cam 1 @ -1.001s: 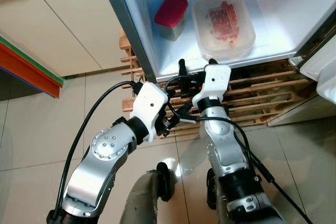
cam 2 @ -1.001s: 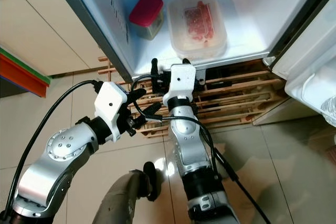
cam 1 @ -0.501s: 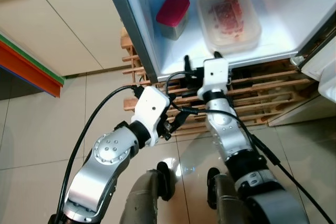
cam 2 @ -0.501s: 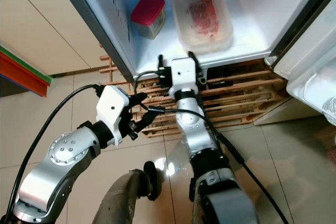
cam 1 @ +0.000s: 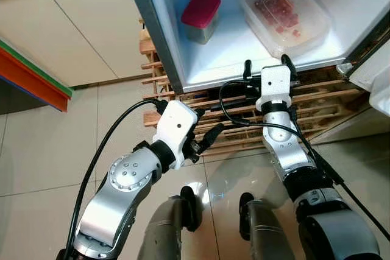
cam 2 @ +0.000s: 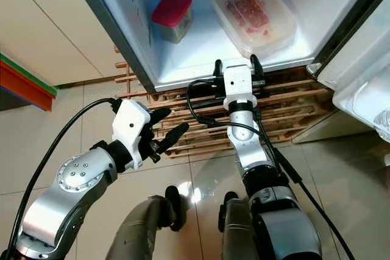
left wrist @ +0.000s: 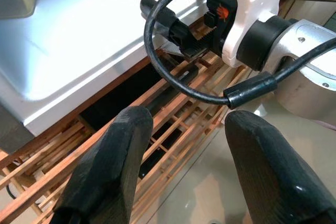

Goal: Restocking fridge

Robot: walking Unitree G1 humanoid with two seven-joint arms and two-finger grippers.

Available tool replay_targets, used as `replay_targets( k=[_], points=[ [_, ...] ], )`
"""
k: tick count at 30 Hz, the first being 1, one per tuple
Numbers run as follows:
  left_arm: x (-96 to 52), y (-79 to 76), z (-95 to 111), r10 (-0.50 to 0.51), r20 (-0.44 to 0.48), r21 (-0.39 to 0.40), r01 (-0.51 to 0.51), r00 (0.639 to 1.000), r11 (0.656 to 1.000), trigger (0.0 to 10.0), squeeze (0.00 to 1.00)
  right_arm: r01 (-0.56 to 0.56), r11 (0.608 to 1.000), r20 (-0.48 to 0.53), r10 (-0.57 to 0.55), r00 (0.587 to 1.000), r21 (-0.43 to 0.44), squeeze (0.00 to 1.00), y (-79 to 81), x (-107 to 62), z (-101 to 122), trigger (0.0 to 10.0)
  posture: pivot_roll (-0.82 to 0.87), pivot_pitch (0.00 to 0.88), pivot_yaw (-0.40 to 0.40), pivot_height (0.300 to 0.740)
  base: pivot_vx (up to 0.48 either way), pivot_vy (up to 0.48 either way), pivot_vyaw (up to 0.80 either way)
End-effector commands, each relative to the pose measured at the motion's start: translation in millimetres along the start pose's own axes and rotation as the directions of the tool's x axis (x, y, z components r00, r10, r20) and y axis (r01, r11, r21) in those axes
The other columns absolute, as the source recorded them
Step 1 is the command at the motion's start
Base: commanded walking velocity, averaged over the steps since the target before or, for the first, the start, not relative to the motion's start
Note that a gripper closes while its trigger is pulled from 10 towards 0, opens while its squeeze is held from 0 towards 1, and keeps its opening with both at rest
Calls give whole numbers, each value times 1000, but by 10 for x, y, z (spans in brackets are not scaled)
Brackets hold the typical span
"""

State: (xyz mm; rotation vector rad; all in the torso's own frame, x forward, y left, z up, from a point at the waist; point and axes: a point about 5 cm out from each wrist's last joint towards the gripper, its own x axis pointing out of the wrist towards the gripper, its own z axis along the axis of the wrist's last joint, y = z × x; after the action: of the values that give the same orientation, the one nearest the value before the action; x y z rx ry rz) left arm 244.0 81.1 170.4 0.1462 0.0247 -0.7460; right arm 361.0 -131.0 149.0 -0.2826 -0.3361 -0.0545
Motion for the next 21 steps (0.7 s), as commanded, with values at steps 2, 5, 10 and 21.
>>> replay_targets(
  k=[2, 5, 10, 21],
  points=[
    [-13, -4, -37, 2, -14, -6, -2, 1000, 1000, 10000, 0, 3, 999, -20, -3, 1000, -39, 0, -16, -32, -72, 10000, 87, 392, 124, 725, 0, 0, 0],
    [-11, -10, -38, 1, -14, -5, -1, 1000, 1000, 10000, 0, 29, 995, -12, -31, 999, -94, 0, -96, -13, -93, 10000, 86, 393, 124, 725, 0, 0, 0],
    [-7, -2, -38, 7, -13, -4, -7, 1000, 1000, 10000, 0, 58, 984, 28, -54, 998, -170, 0, -176, 10, -70, 10000, 82, 397, 122, 725, 0, 0, 0],
    [14, 10, -50, 19, -10, 2, -19, 1000, 1000, 10000, 0, 26, 999, -39, -24, 999, 46, 0, -95, -47, -103, 10000, 69, 397, 107, 725, 0, 0, 0]
  ],
)
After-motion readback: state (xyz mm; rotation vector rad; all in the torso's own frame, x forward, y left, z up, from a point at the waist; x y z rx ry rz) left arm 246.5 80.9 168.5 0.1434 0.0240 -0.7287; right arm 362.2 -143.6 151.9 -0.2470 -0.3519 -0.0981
